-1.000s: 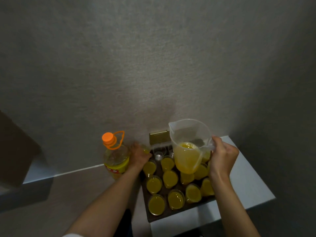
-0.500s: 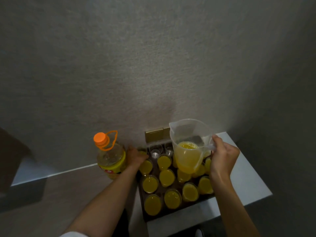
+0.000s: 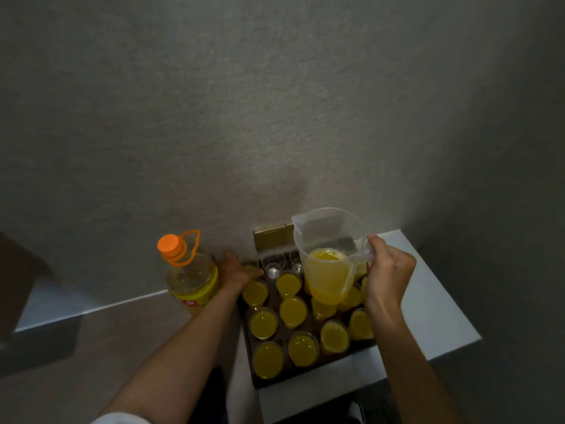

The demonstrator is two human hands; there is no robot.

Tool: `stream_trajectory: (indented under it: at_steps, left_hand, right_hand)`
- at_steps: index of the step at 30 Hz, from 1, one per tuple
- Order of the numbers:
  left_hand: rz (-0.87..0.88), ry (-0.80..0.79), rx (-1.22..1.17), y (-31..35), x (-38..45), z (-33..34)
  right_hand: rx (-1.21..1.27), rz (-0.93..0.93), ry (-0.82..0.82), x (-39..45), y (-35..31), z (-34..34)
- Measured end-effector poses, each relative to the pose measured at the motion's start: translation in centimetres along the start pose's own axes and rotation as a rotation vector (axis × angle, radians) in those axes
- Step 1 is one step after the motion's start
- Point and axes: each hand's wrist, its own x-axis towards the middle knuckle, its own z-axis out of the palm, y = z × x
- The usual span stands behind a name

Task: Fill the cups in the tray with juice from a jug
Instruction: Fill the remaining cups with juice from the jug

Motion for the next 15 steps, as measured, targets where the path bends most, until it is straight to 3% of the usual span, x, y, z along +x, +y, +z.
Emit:
stream_trajectory:
  at_steps: [4,9,15]
  left_hand:
    - [0.060,0.077,0.108,1.5,-1.2,-0.4]
    - [0.147,0.046,0.237,4.1,-3.9,-0.5]
    - [0.110,0.003,0.333,5.5,-4.4,0.9]
  right_hand:
    - [0.023,0.008,-0.004,0.2,0.1,-0.1]
    - [0.019,-0.007,-0.012,0.5,0.4,-0.1]
    - [0.027,-0.007,-0.011,1.2,0.7,-0.1]
